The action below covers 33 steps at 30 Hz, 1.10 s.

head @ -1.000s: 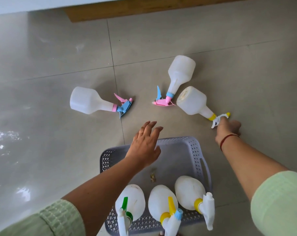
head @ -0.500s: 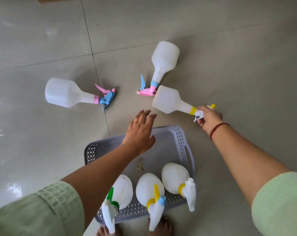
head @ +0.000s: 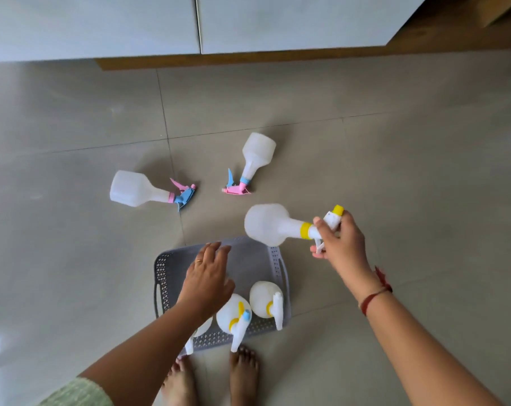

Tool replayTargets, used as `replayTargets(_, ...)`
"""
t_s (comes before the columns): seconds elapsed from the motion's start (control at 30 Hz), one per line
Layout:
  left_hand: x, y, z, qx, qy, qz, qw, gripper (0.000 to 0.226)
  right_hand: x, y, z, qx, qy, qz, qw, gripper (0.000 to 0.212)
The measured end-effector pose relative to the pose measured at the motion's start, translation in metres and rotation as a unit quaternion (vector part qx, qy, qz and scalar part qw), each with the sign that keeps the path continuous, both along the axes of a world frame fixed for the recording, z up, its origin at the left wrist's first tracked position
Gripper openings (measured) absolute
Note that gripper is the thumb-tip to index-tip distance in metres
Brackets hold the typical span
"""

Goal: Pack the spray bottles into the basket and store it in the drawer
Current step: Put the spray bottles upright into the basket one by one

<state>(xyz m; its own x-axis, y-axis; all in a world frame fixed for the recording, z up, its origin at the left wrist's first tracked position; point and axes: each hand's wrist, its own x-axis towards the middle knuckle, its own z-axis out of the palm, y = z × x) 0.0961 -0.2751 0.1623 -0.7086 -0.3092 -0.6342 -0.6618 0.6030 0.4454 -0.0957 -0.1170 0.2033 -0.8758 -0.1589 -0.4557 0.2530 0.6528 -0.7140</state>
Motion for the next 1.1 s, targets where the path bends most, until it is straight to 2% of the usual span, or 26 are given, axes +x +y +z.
replayTargets(0.13, -0.008, 0.013, 0.008, 0.024, -0.005, 0.005, 1.000, 0.067, 0.039, -0.004, -0.002, 0.068, 0.009, 0.105, 0.992, 0.021)
replayTargets(0.23, -0.008, 0.028, 0.004, 0.041, 0.001, 0.013, 0.999, 0.064, 0.061, -0.004, -0.024, 0.100, -0.006, 0.146, 0.984, 0.022)
replayTargets(0.43, 0.025, 0.039, 0.003, 0.053, -0.012, -0.008, 0.998, 0.063, 0.082, -0.004, -0.066, 0.140, -0.067, 0.166, 0.974, 0.023)
replayTargets(0.67, 0.059, 0.026, 0.000, 0.033, -0.039, 0.008, 0.999, 0.057, 0.086, -0.020, -0.082, 0.160, -0.086, 0.174, 0.968, 0.032)
replayTargets(0.83, 0.070, 0.023, 0.002, 0.024, -0.029, 0.008, 0.999, 0.053, 0.084, -0.029, -0.080, 0.156, -0.110, 0.157, 0.969, 0.046)
replayTargets(0.93, 0.071, 0.020, 0.004, 0.024, -0.022, 0.012, 0.999, 0.054, 0.082, -0.028, -0.072, 0.158, -0.130, 0.160, 0.966, 0.064)
replayTargets(1.03, 0.070, 0.013, 0.005, 0.028, -0.017, 0.028, 0.999, 0.053, 0.068, -0.028, -0.061, 0.172, -0.103, 0.157, 0.967, 0.086)
replayTargets(1.1, 0.069, 0.005, 0.003, 0.022, -0.020, 0.029, 0.999, 0.054, 0.051, -0.034, -0.056, 0.195, -0.057, 0.138, 0.969, 0.089)
